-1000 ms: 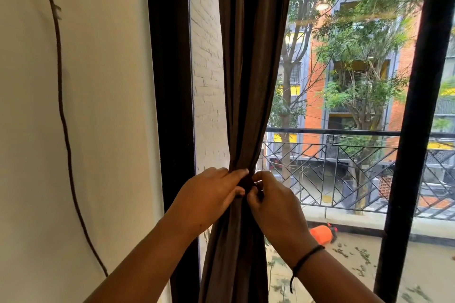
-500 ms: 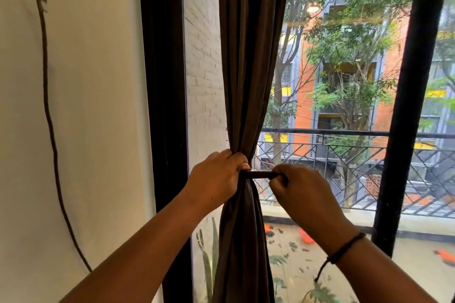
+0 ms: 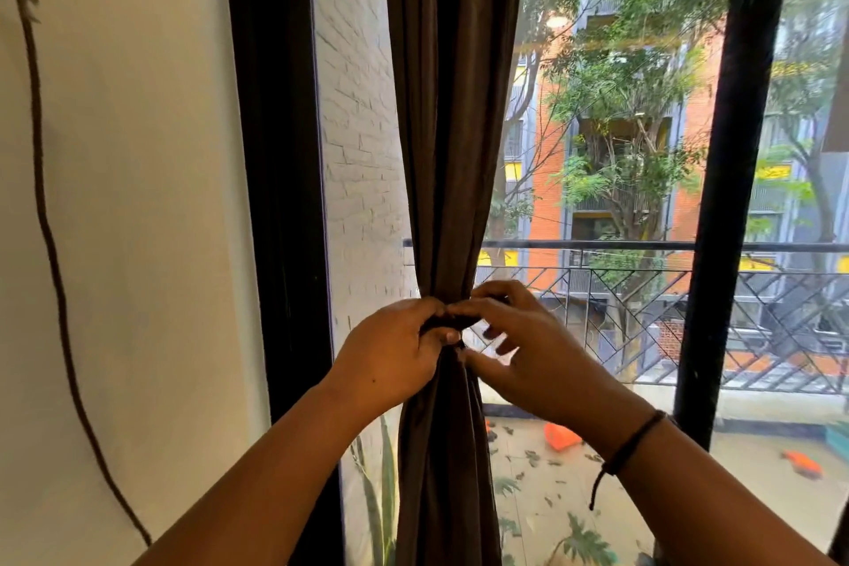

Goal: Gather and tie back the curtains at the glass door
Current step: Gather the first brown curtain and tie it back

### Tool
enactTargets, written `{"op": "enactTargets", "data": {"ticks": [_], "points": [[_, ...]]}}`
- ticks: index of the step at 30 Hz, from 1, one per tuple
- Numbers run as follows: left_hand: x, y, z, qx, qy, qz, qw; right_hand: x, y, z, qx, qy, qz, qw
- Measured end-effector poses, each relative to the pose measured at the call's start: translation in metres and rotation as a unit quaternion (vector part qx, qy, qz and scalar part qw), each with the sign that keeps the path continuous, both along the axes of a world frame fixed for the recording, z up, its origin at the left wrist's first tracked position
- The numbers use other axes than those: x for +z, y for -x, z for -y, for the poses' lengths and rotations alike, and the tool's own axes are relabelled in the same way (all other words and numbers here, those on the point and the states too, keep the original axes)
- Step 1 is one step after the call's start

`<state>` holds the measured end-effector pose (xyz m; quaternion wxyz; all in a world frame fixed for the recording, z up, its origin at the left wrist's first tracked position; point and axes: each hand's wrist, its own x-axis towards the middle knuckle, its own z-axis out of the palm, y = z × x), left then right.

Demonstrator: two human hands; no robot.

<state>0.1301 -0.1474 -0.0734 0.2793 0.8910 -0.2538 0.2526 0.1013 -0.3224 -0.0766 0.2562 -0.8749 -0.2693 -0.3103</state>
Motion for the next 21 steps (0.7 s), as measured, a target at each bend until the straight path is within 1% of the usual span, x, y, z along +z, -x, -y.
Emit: {"op": "enactTargets", "data": {"ticks": [2, 5, 8, 10, 12, 14, 16, 18, 21], "points": [[0.000, 0.001, 0.000, -0.022, 0.045, -0.027, 0.998, -0.003, -0.005, -0.005, -0.022, 0.023, 0.009, 0.999], [0.000, 0.004, -0.001, -0.038, 0.087, -0.051, 0.994, -0.002, -0.011, -0.010, -0.037, 0.006, 0.035, 0.999], [0.000, 0.006, -0.006, -0.037, 0.105, -0.070, 0.991, 0.000, -0.014, -0.009, -0.002, 0.008, 0.032, 0.999], [-0.002, 0.009, -0.010, -0.028, 0.099, -0.077, 0.992, 0.005, -0.011, -0.007, 0.027, -0.013, 0.046, 0.998], [-0.003, 0.013, -0.013, -0.013, 0.077, -0.064, 0.995, 0.012, -0.004, -0.006, 0.069, -0.072, 0.053, 0.994], [-0.003, 0.018, -0.013, 0.000, 0.057, -0.043, 0.997, 0.019, 0.005, -0.011, 0.130, -0.134, 0.054, 0.981], [-0.004, 0.022, -0.012, 0.002, 0.053, -0.031, 0.998, 0.023, 0.009, -0.023, 0.171, -0.173, 0.057, 0.968], [-0.008, 0.024, -0.012, -0.003, 0.059, -0.017, 0.998, 0.020, 0.006, -0.035, 0.169, -0.202, 0.064, 0.963], [-0.024, 0.025, -0.010, 0.001, 0.095, 0.040, 0.995, 0.011, -0.007, -0.042, 0.097, -0.212, 0.109, 0.966]]}}
